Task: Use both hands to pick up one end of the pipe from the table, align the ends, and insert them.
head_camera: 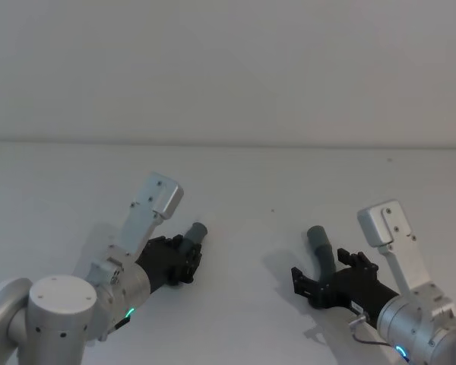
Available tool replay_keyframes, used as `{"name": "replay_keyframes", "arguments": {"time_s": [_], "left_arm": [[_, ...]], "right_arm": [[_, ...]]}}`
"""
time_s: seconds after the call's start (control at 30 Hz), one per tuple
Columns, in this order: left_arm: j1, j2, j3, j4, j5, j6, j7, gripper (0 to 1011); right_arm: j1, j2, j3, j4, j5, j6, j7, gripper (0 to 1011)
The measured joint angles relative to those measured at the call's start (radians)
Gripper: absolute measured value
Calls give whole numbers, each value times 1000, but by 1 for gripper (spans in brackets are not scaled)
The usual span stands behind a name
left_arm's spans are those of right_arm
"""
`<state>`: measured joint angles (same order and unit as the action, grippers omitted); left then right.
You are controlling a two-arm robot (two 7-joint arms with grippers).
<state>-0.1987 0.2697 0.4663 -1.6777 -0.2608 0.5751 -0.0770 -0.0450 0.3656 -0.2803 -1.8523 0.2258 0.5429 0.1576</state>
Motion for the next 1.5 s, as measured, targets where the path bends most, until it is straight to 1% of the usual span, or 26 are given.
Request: {"name": "replay_keyframes", "arguments": {"time_s": [0.5, 0.77, 0.87, 0.97, 1.07, 1.1, 1.13, 1.23, 1.4, 1.47, 1.5], "left_arm": [[0, 0, 0, 0, 0, 0, 0, 335], [0, 0, 0, 0, 0, 0, 0, 334], [0, 0, 0, 0, 0, 0, 0, 334], [0, 0, 0, 0, 0, 0, 0, 335], [0, 0, 0, 0, 0, 0, 0, 334], [0, 0, 0, 0, 0, 0, 0, 334], [0, 0, 0, 0, 0, 0, 0, 335], [0, 0, 0, 0, 0, 0, 0, 334], [0, 0, 0, 0, 0, 0, 0, 334], [0, 0, 0, 0, 0, 0, 0, 334], [0, 0, 0, 0, 0, 0, 0, 335]], "right_arm": [[17, -30, 3, 28, -8, 21, -5, 1002], [22, -39, 5, 37, -11, 29, -5, 1002], [22, -41, 6, 39, -11, 30, -5, 978], [24, -43, 6, 41, -12, 32, -5, 904], [24, -44, 7, 42, -12, 32, -5, 804], [24, -44, 7, 42, -12, 32, -5, 804], [25, -46, 7, 43, -13, 33, -5, 729], [25, -47, 7, 43, -13, 34, -5, 610], [25, -48, 8, 44, -14, 35, -5, 470], [25, -48, 8, 45, -14, 35, -5, 379], [25, -48, 8, 45, -14, 35, -5, 362]]}}
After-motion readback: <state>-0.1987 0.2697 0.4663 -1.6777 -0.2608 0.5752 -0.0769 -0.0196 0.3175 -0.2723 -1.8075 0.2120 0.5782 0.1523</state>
